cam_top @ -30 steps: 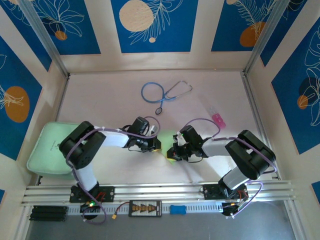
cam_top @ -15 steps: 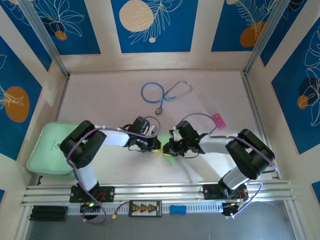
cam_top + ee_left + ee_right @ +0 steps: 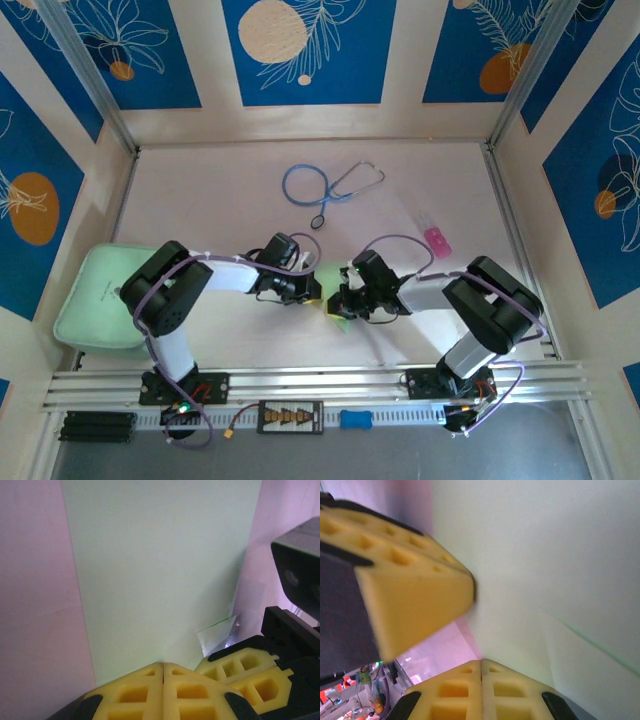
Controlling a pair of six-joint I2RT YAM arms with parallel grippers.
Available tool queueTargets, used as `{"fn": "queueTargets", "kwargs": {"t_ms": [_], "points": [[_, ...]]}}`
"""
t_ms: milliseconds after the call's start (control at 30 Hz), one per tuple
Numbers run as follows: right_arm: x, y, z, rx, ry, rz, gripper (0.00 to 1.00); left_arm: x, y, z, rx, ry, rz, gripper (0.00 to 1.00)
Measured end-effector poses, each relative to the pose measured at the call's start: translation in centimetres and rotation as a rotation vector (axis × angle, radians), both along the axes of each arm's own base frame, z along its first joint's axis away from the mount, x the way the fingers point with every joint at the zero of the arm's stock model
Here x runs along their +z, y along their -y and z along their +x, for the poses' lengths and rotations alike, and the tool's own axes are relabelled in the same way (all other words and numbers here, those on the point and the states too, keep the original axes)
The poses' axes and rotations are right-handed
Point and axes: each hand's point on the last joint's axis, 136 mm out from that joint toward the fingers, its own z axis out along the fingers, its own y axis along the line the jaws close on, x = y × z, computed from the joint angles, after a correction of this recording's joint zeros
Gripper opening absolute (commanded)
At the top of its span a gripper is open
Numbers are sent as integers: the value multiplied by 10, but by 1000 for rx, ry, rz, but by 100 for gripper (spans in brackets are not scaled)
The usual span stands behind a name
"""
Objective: Fold a paper plane with a square sheet of paper (pick it up from the middle)
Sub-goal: Third fold the triangle at the center of the table.
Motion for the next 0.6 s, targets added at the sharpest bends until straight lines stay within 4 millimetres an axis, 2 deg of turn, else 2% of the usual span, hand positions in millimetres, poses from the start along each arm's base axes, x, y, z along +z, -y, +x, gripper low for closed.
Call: {"fn": "queueTargets", "kwargs": {"t_ms": [600], "points": [[-2, 36, -39, -10, -16, -21, 5, 0, -3, 2, 10, -6, -10, 0]]}}
